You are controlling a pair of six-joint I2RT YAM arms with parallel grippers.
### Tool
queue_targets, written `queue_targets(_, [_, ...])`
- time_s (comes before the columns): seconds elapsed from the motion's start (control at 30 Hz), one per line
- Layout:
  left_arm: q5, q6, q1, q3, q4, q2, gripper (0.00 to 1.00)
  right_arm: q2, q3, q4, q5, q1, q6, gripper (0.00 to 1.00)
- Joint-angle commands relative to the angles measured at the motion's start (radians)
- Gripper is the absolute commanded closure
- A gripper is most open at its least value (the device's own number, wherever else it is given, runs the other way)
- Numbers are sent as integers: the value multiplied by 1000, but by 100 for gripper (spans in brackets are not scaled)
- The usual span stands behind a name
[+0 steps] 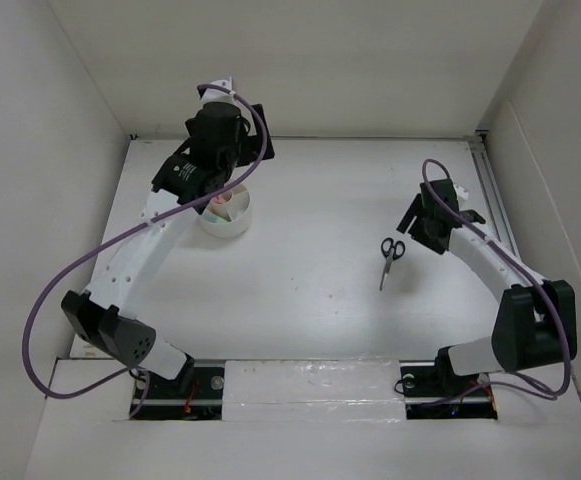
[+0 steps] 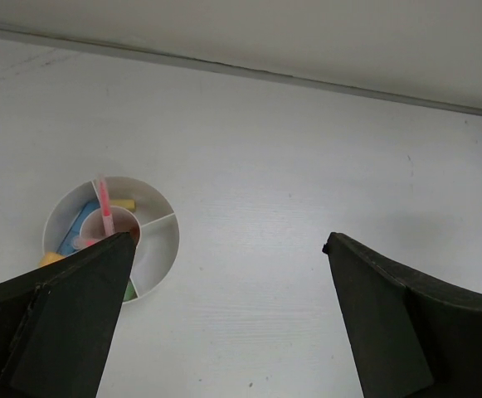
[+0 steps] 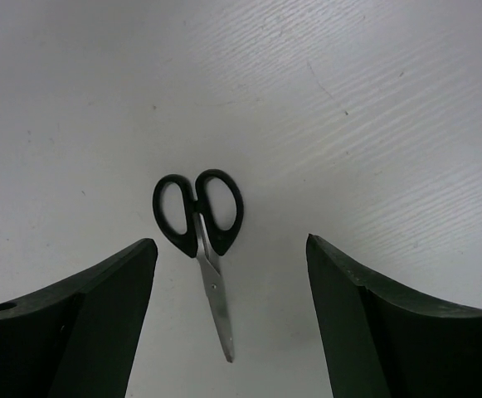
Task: Sort the stationery into containers
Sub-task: Pick up the scissors from the center of the board.
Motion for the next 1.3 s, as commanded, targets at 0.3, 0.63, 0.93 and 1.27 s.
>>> queue_targets(0.3, [5,-1,-3,-8,37,-78,0,131,-30,59,-36,-45,-47,26])
queue_targets(0.63, [5,-1,-3,-8,37,-78,0,174,-62,108,-85,-54,-98,31])
queue_targets(0.93, [-5,9,-3,-8,37,-78,0,259,15,78,-75,-63,-128,33])
queue_targets(1.27, [-5,9,-3,-18,37,-78,0,351,125,9,-85,-85,-173,60])
